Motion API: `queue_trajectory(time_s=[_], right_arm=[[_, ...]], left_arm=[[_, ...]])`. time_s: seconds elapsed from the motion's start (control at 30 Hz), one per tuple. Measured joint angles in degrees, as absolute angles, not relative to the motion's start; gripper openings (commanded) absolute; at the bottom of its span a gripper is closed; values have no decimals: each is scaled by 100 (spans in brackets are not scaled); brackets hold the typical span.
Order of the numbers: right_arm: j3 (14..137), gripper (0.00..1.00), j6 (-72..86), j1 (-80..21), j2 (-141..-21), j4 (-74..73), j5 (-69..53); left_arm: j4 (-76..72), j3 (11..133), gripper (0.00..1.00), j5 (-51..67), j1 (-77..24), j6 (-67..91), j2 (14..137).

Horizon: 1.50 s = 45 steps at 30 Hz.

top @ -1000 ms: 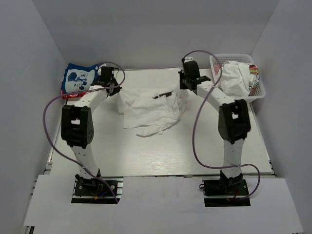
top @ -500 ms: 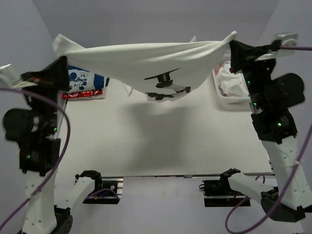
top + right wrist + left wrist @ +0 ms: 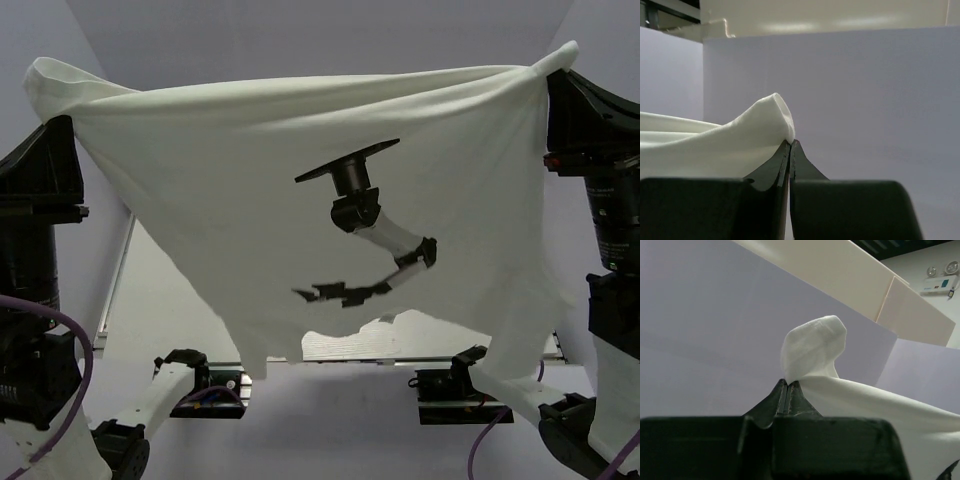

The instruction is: Fold and stack the t-shirts

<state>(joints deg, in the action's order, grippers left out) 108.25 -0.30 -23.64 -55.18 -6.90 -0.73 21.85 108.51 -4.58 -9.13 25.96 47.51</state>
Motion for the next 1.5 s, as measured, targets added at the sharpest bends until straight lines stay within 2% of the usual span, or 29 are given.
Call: queue_trajectory(time_s=[0.2, 0.37, 0.4, 0.43, 0.47, 0.5, 0.53, 0.6, 0.7, 0.83, 1.0, 1.17, 1.3, 1.5], right_arm=[[9651, 0, -69, -2364, -5745, -305, 552], [8003, 0, -43, -2322, -6702, 222, 1540], [7712, 9, 3, -2292, -6971, 298, 1682], [7400, 23, 69, -2268, -7277, 329, 1811], [7116, 36, 145, -2235, -7579, 325, 1929], [6893, 65, 246, -2196, -7881, 290, 2025], [6757, 90, 366, -2154, -8180, 276, 2093], [6744, 90, 489, -2053, -8847, 104, 2167], [7150, 90, 633, -1946, -9741, -462, 2213], [7478, 90, 753, -1905, -10132, -856, 2099], [7161, 90, 1059, -1927, -9636, -996, 1636], [5905, 90, 1678, -2005, -8488, -1050, 915], [4991, 90, 2073, -2250, -7885, -1258, 307], [4110, 90, 2519, -2912, -7535, -1671, 38]], left_arm=[[1881, 10086, 0, -786, -915, 2593, 5061], [1339, 8847, 0, -1310, -910, 2620, 6396], [1271, 8628, 6, -1396, -908, 2626, 6740], [1168, 8383, 20, -1479, -906, 2637, 7177], [1114, 8123, 69, -1570, -902, 2639, 7660], [1107, 7915, 95, -1651, -899, 2630, 8145], [1166, 7815, 100, -1717, -884, 2644, 8604], [1415, 7841, 100, -1841, -847, 2687, 9673], [2296, 8584, 100, -1979, -821, 2840, 11102], [2851, 9037, 100, -2010, -803, 3000, 11668], [2458, 8187, 100, -1533, -834, 3000, 10700], [1787, 7590, 100, -707, -895, 2880, 10106], [1481, 7793, 100, -222, -1017, 2781, 10545], [1691, 9301, 100, -143, -1295, 2545, 12186]])
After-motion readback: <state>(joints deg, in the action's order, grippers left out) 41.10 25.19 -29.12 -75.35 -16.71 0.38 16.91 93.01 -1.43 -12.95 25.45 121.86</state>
